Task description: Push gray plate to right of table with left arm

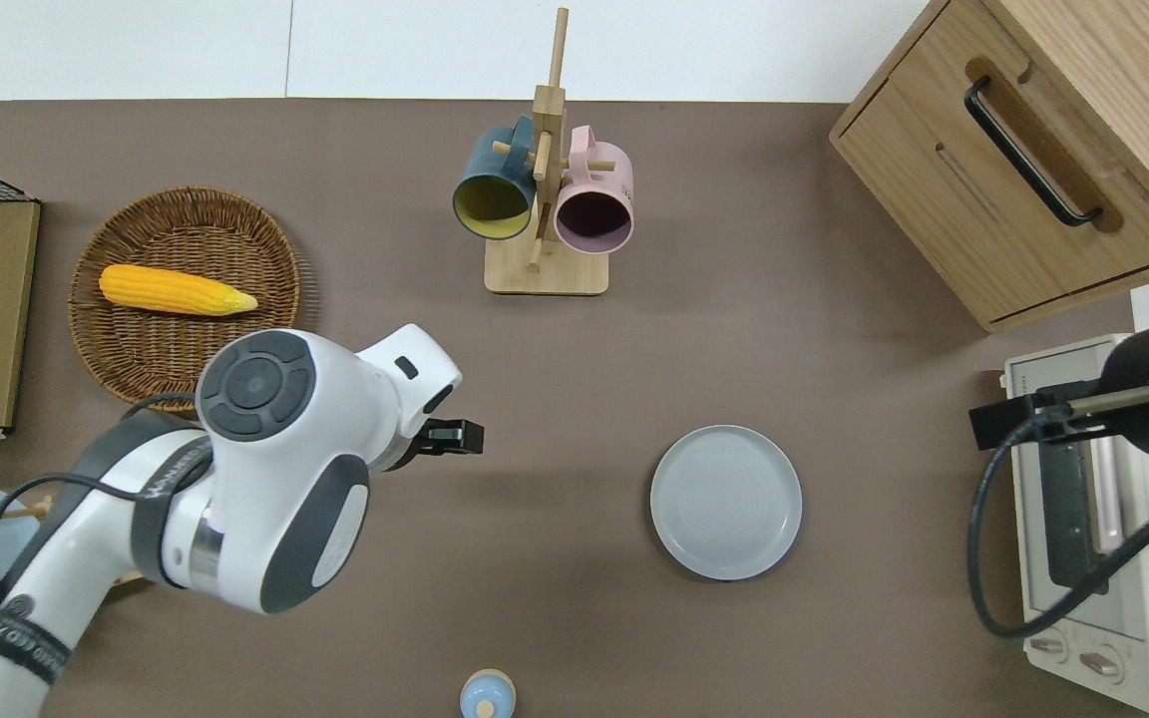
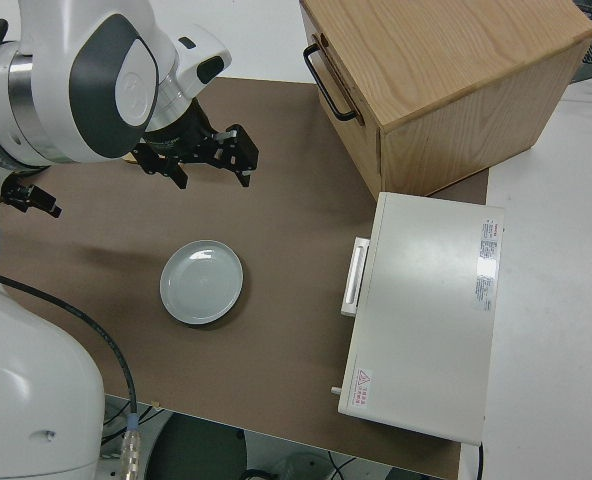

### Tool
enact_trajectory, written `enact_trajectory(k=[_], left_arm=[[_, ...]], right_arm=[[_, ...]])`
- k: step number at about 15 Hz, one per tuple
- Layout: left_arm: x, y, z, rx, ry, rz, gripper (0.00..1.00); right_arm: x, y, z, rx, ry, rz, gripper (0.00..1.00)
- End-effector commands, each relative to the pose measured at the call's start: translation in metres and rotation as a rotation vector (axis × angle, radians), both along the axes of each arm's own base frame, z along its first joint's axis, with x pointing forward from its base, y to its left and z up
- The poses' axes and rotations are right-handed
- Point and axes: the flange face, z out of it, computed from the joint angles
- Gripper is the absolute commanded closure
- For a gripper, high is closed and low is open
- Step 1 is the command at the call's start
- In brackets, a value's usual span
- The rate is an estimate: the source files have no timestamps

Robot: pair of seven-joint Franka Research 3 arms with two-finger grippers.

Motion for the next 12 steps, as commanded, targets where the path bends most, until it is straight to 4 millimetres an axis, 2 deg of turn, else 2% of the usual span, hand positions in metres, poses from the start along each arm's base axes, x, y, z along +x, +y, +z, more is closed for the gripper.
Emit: enact_trajectory(k=[1, 4, 5, 7, 8, 10, 11, 12], left_arm=[[-0.013, 0.024, 0.037, 0.092, -0.027, -0.032, 0.0], [-0.004, 0.052, 0.088, 0.102, -0.014, -0.047, 0.0], [0.002, 0.073, 0.113, 0.101, 0.002, -0.057, 0.0], [0.002, 0.094, 0.135, 0.114, 0.005, -0.055, 0.0], [-0.001, 0.098, 0.153, 0.14, -0.017, -0.054, 0.0], [-0.002, 0.114, 0.165, 0.169, -0.006, -0.035, 0.0], [-0.003, 0.124, 0.181, 0.167, -0.009, -0.015, 0.0], [-0.004, 0.132, 0.207, 0.159, -0.008, 0.004, 0.0]], right_arm=[[-0.005, -0.001, 0.002, -0.003, 0.006, 0.004, 0.005], [-0.005, -0.001, 0.002, -0.003, 0.006, 0.004, 0.005], [-0.005, -0.001, 0.002, -0.003, 0.006, 0.004, 0.005], [-0.005, -0.001, 0.002, -0.001, 0.006, 0.004, 0.005], [-0.005, -0.001, 0.002, -0.003, 0.006, 0.004, 0.005], [-0.004, -0.001, 0.003, -0.002, 0.004, 0.004, 0.005], [-0.005, -0.001, 0.002, -0.001, 0.006, 0.004, 0.005], [-0.005, -0.001, 0.002, -0.003, 0.006, 0.004, 0.005]])
